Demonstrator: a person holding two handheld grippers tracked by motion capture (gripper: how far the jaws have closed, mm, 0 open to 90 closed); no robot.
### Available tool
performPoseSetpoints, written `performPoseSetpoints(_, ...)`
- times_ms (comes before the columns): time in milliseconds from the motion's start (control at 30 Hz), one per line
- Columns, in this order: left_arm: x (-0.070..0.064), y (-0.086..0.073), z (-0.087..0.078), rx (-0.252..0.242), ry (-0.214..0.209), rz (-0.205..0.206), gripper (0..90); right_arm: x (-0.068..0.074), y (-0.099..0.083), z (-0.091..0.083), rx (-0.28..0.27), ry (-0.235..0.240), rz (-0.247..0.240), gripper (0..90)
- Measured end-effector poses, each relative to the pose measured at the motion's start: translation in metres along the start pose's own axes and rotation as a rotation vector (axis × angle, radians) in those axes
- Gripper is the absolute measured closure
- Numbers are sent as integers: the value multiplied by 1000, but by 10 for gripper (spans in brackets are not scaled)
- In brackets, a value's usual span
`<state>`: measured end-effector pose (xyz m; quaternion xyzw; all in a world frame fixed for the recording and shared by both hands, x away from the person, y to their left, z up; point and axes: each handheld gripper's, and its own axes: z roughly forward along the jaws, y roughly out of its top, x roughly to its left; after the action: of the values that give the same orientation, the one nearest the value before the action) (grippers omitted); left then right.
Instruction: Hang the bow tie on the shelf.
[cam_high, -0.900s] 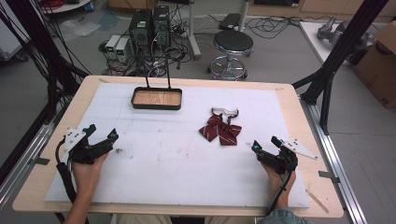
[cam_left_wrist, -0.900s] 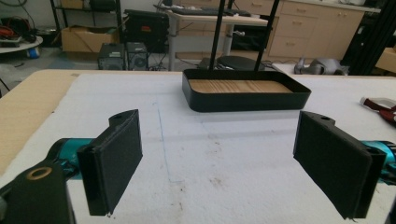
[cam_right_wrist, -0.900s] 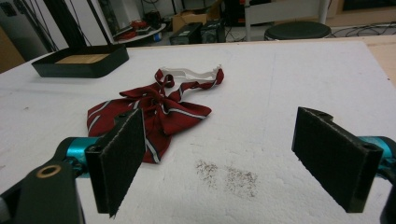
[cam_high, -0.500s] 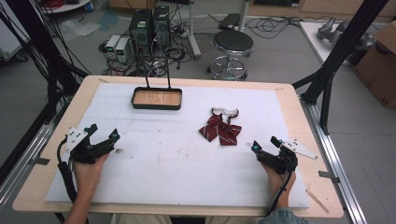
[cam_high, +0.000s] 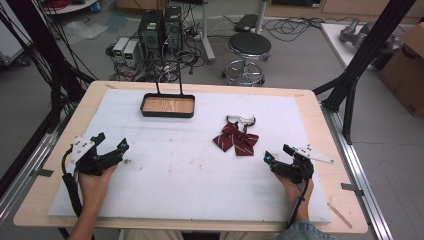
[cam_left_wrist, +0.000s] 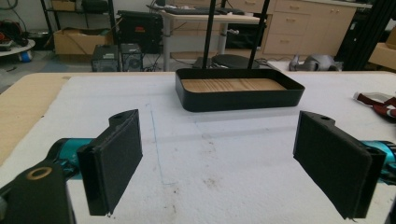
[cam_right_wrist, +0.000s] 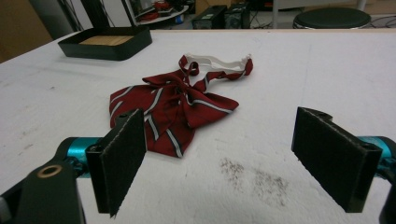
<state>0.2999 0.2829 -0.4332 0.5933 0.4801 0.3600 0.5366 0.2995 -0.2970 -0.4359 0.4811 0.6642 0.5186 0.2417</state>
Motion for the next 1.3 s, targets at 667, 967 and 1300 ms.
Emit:
performPoseSetpoints(667, -5, -1, 5, 9, -34, 8, 158, 1, 40, 54, 3, 29, -91, 242)
performPoseSetpoints(967, -7, -2, 8, 16, -46, 12, 158, 18, 64, 108, 96, 59, -172, 253)
performPoseSetpoints(1300, -7, -3, 7, 15, -55, 7, 158, 20, 44, 148, 319, 6, -211, 283)
